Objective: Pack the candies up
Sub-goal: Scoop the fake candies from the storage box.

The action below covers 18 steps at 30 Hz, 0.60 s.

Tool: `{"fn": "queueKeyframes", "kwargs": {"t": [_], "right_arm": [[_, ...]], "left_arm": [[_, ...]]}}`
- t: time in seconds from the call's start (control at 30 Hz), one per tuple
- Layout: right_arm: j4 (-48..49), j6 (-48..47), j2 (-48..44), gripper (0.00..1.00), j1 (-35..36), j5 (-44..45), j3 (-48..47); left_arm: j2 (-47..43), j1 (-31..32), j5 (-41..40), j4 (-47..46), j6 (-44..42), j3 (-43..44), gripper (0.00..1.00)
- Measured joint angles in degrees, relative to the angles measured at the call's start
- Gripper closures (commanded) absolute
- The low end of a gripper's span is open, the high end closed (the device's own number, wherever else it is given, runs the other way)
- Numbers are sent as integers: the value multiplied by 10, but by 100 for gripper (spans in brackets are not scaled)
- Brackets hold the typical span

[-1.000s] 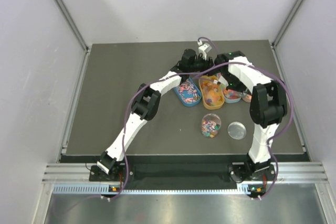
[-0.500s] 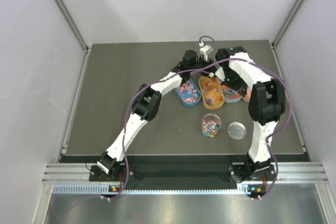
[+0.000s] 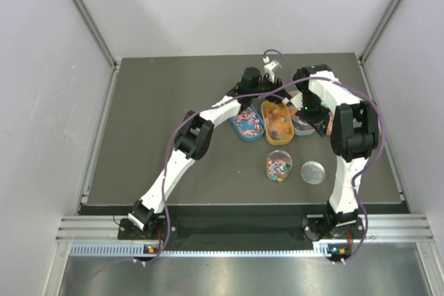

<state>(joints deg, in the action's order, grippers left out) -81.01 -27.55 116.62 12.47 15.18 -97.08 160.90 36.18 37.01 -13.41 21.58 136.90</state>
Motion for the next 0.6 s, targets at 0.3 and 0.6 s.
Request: {"fn": "queueKeyframes", "kwargs": {"t": [0.3,0.6], "right_arm": [[9,32,37,100,-30,-50,5],[6,37,66,100,-24,-70,-58]], "left_arm": [[0,-2,-45,-72,12,-9,46],[1,-21,-106,-140,23,-6,49]]}}
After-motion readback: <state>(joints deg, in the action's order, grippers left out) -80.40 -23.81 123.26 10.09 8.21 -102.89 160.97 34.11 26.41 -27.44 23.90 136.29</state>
